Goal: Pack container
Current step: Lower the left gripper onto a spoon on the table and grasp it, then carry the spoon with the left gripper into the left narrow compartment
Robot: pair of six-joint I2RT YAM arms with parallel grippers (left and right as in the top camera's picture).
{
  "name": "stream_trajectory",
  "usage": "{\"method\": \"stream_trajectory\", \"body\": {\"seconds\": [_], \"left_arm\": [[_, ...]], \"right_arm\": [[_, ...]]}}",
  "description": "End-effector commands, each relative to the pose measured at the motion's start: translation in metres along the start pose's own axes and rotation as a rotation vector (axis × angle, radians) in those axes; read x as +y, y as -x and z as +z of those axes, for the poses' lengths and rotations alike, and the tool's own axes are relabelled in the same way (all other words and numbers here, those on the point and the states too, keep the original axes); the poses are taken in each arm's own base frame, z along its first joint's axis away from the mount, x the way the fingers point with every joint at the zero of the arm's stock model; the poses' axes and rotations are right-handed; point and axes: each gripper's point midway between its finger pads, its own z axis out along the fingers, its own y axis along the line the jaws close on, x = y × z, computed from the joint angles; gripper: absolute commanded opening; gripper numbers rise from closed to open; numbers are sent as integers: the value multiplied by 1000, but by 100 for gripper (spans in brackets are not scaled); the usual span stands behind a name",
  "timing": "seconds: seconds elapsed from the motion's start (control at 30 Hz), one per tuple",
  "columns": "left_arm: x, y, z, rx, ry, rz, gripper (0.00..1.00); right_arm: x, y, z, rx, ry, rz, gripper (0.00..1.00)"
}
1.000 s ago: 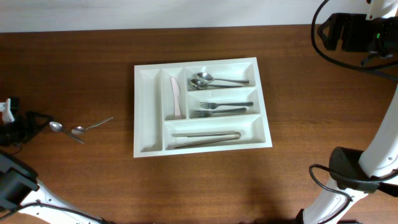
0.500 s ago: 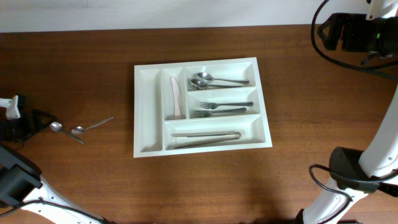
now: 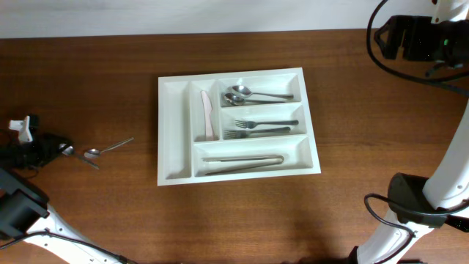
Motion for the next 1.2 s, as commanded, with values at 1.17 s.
{"method": "stream_trajectory", "body": {"seconds": [1.17], "left_arm": [[-236, 61, -94, -82, -132, 400, 2]], "right_arm": [[-2, 2, -1, -10, -5, -2, 99]]}}
